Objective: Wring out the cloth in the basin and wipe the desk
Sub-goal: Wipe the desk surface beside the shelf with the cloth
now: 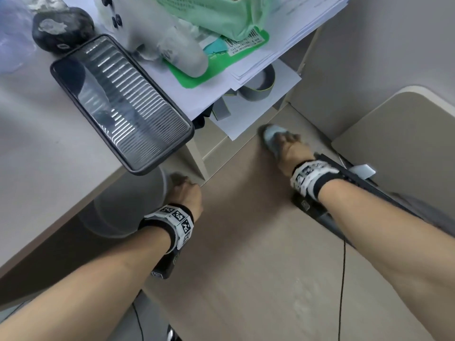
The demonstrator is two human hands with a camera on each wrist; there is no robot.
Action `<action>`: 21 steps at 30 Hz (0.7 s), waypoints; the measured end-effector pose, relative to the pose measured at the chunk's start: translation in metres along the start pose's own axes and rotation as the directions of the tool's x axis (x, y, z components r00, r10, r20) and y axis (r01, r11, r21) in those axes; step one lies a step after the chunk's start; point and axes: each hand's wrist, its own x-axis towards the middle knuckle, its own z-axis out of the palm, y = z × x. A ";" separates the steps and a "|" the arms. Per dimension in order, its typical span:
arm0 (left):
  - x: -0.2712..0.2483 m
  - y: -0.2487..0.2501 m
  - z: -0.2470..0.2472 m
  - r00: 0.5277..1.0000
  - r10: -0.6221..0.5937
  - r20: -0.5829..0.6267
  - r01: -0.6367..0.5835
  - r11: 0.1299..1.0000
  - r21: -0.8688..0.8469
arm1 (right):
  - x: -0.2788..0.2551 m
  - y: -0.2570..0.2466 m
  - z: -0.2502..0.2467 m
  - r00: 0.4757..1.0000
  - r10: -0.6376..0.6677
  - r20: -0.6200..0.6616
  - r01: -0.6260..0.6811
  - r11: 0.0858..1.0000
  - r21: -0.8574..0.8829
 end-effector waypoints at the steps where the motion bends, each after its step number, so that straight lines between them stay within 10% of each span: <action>1: 0.000 0.000 0.002 1.000 0.001 0.000 -0.001 1.000 0.004 | 0.012 0.005 -0.010 0.996 0.083 -0.020 -0.083 0.997 0.004; 6: -0.002 0.002 0.020 1.000 0.003 -0.013 -0.004 1.000 -0.015 | 0.035 -0.026 -0.023 0.982 0.165 0.092 -0.166 0.986 -0.002; 12: -0.008 -0.003 0.024 0.999 0.021 -0.043 -0.022 0.999 -0.042 | -0.070 -0.060 0.048 0.944 -0.315 0.097 0.318 0.948 -0.017; 18: -0.024 -0.010 0.023 0.993 0.063 -0.096 -0.085 0.965 -0.249 | -0.043 -0.035 0.023 0.990 0.020 0.139 -0.034 0.994 0.100; 21: -0.048 -0.011 0.030 0.993 0.052 -0.103 -0.082 0.945 -0.315 | -0.068 -0.072 0.042 0.990 -0.101 0.099 0.091 0.991 0.096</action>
